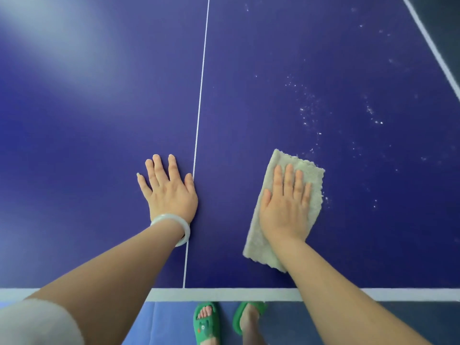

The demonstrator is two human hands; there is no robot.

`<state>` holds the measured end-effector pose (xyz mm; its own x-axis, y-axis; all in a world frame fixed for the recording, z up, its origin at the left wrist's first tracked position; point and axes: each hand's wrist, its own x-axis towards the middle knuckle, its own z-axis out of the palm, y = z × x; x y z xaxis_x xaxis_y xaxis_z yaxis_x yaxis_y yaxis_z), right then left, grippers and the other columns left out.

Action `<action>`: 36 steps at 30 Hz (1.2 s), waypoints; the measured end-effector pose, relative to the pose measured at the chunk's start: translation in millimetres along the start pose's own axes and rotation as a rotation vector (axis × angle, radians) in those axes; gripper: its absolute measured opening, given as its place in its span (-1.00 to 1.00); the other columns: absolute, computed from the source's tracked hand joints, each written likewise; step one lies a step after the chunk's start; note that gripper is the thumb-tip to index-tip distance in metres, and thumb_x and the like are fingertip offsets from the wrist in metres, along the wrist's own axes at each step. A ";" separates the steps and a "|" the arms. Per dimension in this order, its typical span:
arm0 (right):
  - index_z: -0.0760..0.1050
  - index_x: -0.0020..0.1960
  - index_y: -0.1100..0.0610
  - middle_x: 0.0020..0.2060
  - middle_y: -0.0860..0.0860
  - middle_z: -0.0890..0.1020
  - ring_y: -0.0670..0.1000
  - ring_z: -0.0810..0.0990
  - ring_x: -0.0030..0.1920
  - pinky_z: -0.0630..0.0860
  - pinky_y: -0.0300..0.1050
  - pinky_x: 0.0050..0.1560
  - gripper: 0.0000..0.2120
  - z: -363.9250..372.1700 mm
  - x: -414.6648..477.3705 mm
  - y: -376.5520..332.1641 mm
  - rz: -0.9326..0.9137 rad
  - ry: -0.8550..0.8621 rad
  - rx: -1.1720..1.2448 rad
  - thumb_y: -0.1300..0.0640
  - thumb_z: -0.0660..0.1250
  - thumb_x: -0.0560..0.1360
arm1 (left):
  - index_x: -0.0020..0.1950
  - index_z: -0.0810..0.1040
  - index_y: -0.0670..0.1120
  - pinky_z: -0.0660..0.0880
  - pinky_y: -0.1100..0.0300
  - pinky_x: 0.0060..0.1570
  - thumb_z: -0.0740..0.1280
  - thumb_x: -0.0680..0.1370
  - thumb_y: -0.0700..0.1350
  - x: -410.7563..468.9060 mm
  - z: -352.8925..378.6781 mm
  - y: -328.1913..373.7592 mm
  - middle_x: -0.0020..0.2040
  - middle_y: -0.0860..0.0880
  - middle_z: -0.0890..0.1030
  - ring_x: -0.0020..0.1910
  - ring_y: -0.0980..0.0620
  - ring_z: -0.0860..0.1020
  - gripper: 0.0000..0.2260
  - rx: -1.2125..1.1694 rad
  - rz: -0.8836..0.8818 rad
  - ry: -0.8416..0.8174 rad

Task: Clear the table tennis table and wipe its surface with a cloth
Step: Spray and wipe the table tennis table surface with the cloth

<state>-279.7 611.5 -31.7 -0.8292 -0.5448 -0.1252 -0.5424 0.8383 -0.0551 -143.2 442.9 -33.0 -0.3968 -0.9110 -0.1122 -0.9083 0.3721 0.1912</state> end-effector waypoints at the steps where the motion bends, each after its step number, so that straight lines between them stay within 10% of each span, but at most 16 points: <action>1: -0.20 0.60 0.08 0.60 0.07 -0.13 0.12 -0.20 0.59 -0.19 0.17 0.56 -0.41 1.0 -9.8 -15.0 0.024 0.003 0.022 -0.06 -0.30 0.61 | 0.62 -0.02 -0.05 -0.23 -0.15 0.53 -0.04 0.65 0.12 0.1 -0.2 -1.0 0.62 -0.13 -0.07 0.59 -0.09 -0.17 -0.44 -0.015 0.005 0.001; 7: 0.06 0.61 0.07 0.60 0.04 0.06 0.08 -0.06 0.60 -0.02 0.18 0.55 -0.42 15.2 -75.3 -36.0 -0.391 0.010 0.058 -0.05 -0.06 0.61 | 0.62 0.01 -0.05 -0.24 -0.15 0.53 0.01 0.64 0.17 -1.0 -4.7 -6.4 0.62 -0.13 -0.07 0.59 -0.10 -0.18 -0.40 -0.084 0.043 -0.015; 15: -0.03 0.61 0.08 0.59 0.05 0.01 0.09 -0.06 0.59 -0.07 0.16 0.56 -0.42 10.9 -84.9 24.4 0.012 0.067 0.021 -0.07 -0.18 0.63 | 0.59 0.11 -0.17 -0.16 -0.06 0.55 0.14 0.66 0.02 -15.2 -16.5 -0.9 0.60 -0.18 0.07 0.59 -0.15 -0.06 -0.45 -0.221 0.165 -0.035; 19: 0.04 0.60 0.08 0.59 0.05 0.07 0.08 -0.02 0.59 0.02 0.16 0.53 -0.45 13.8 -106.8 20.3 -0.137 0.072 0.025 -0.05 -0.11 0.65 | 0.60 0.09 -0.16 -0.17 0.06 0.56 0.11 0.68 -0.03 -74.0 -13.3 51.8 0.60 -0.14 0.08 0.60 -0.09 -0.04 -0.48 -0.313 0.432 -0.075; 25: -0.03 0.61 0.01 0.60 -0.05 -0.04 -0.01 -0.09 0.59 0.02 0.12 0.52 -0.47 2.4 -91.4 99.9 -0.368 0.013 -0.041 -0.06 -0.13 0.67 | 0.62 -0.01 -0.15 -0.24 -0.09 0.53 -0.23 0.61 0.16 -121.9 25.3 100.7 0.62 -0.16 -0.08 0.59 -0.13 -0.17 -0.36 -0.119 0.281 -0.096; 31: -0.01 0.61 0.05 0.61 -0.01 -0.02 0.04 -0.08 0.60 0.06 0.16 0.52 -0.46 -4.7 -83.5 137.9 -0.340 0.003 -0.074 -0.04 -0.08 0.66 | 0.59 0.03 -0.19 -0.07 -0.18 0.53 -0.16 0.62 0.20 -125.5 35.7 108.8 0.60 -0.22 0.04 0.59 -0.19 -0.05 -0.34 0.067 0.261 -0.022; 36: 0.05 0.61 0.02 0.60 -0.03 0.03 0.05 -0.03 0.59 0.02 0.15 0.52 -0.47 -6.6 -57.7 128.3 -0.695 -0.031 -0.051 -0.04 -0.04 0.66 | 0.58 0.13 -0.19 -0.01 -0.17 0.53 -0.09 0.63 0.19 -123.5 42.4 107.5 0.59 -0.20 0.10 0.59 -0.16 0.01 -0.36 0.096 0.239 -0.008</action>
<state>-302.3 750.4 -25.0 -0.2837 -0.9531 -0.1057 -0.9522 0.2930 -0.0861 -197.5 603.0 -40.0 -0.6026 -0.7938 -0.0829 -0.7968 0.5924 0.1194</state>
